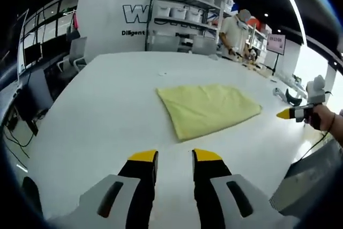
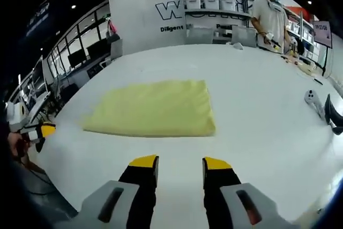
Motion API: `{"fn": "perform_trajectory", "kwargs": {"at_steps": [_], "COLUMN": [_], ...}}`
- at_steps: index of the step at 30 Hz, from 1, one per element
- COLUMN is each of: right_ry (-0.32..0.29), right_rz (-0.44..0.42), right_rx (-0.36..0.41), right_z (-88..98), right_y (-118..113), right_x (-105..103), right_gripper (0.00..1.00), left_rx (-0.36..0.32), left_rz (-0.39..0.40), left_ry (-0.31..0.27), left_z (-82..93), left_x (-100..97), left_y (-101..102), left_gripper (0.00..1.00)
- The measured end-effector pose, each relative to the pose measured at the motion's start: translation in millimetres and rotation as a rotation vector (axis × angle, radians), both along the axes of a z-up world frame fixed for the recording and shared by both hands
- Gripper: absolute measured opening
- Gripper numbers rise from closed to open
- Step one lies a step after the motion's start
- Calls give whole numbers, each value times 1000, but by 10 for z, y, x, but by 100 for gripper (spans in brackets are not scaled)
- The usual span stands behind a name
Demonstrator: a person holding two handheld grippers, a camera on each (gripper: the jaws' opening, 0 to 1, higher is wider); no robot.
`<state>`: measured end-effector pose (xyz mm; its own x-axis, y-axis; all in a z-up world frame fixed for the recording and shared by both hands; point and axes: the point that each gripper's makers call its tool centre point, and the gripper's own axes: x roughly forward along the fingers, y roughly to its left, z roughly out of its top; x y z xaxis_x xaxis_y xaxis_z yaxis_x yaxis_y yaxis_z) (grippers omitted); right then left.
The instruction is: Fold the garment on the visible template until the final outline fits inside the template.
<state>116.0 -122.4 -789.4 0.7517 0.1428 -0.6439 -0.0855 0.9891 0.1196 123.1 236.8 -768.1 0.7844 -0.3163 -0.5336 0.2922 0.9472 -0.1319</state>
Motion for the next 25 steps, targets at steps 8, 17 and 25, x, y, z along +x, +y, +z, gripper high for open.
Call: {"fn": "perform_trajectory", "kwargs": {"at_steps": [8,17,25], "right_ry": [5,-14,-22], "right_rz": [-12,31,21], "right_rx": [6,2,20], "right_z": [17,69,150], "right_y": [190,322,352], "right_x": [-106,-196,-291], "right_gripper": [85,99,99], "left_rx": [15,43,33], "left_rz": [50,79,78], "left_ry": [-67,-67,-81], "left_z": [179,228,294], "left_x": [7,-47,-107], "left_y": [81,175,166], "left_gripper": [79,99,99]}}
